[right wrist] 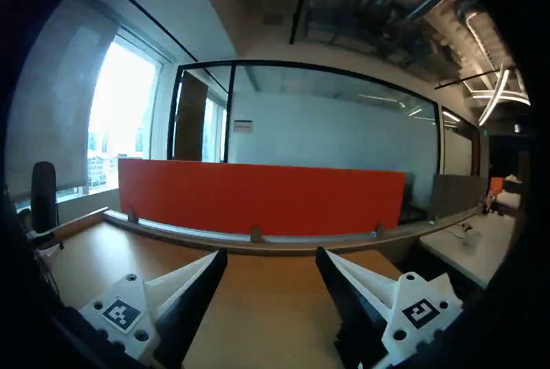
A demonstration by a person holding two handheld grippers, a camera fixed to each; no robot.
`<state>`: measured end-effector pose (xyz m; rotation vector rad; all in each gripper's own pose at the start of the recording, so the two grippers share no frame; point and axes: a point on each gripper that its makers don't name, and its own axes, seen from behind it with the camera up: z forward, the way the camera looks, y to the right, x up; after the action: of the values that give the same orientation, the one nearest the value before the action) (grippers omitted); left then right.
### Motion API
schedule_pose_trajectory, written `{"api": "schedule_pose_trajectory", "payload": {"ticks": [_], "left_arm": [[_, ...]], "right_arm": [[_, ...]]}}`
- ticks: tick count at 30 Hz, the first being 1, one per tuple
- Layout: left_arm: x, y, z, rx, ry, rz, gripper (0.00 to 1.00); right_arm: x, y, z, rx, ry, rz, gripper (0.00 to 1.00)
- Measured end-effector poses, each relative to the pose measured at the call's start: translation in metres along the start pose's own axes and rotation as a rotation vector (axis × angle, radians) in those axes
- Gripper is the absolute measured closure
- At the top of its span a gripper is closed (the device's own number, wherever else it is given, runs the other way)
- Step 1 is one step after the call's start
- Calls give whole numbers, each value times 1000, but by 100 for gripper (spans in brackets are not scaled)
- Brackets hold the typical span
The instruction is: Fold towel
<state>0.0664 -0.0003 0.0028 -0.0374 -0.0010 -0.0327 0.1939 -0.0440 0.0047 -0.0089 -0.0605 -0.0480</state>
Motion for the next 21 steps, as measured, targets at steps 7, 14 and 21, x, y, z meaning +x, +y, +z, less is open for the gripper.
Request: {"api": "schedule_pose_trajectory", "payload": {"ticks": [7, 14, 21], "left_arm": [[-26, 1, 0, 4, -3, 9, 6], [-46, 8, -1, -9, 0, 27, 6], [-63, 11, -3, -6, -2, 36, 6]], "right_arm": [[-13, -2, 0, -11, -4, -21, 0], [-20, -7, -2, -5, 3, -33, 0], [-28, -6, -5, -2, 8, -32, 0]]}}
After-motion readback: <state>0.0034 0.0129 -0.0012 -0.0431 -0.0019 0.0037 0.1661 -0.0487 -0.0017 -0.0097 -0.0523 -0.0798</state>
